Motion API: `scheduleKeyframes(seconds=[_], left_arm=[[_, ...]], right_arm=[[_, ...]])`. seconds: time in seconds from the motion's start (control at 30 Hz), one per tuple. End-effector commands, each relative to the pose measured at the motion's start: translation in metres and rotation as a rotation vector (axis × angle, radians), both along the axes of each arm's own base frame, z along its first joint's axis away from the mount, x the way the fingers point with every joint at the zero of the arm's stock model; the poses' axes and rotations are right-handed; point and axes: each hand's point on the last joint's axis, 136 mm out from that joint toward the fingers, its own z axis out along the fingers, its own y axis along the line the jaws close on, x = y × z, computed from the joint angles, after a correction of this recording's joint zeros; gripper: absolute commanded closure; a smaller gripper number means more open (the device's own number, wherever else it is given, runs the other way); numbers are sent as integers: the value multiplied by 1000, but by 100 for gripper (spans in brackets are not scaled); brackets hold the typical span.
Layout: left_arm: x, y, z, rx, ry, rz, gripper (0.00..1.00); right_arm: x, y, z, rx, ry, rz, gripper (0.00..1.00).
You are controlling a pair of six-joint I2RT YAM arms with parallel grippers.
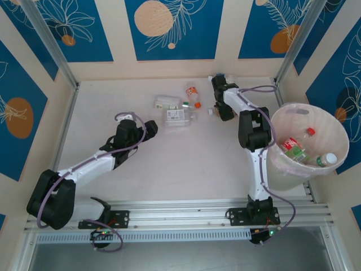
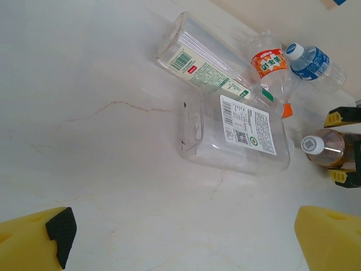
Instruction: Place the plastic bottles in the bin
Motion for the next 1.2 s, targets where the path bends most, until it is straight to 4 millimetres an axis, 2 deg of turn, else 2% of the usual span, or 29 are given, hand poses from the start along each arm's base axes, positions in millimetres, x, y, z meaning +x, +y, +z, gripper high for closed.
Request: scheduleKeyframes(seconds=[0.0,0.1,0.17,0.27,0.4,0.5,0.67,0.97,1.17], left_arm=[[1,11,4,2,-17,36,0],[2,11,3,4,-16,39,0],[2,12,2,4,-14,40,0],[2,10,1,-2,-11,33,0],[2,7,0,-11,-9,24,0],[2,7,0,-11,-9,21,0],[3,5,-1,-21,-5,16,0],[12,-17,-7,-86,29,-48,0],[17,-28,-9,-119,55,-81,0]], right_arm=[[-1,5,1,1,-3,54,19],[-2,14,18,-30,-73,141,27],[-7,20,29,-73,-131,201,35],[-18,28,41,-121,-157,281,41],[-28,45,71,-199,-249,414,50],[-40,65,100,-267,-315,549,53],[-72,104,156,-263,-434,809,60],[-134,126,242,-318,-578,1113,65],[-176,128,301,-391,-747,1298,68]])
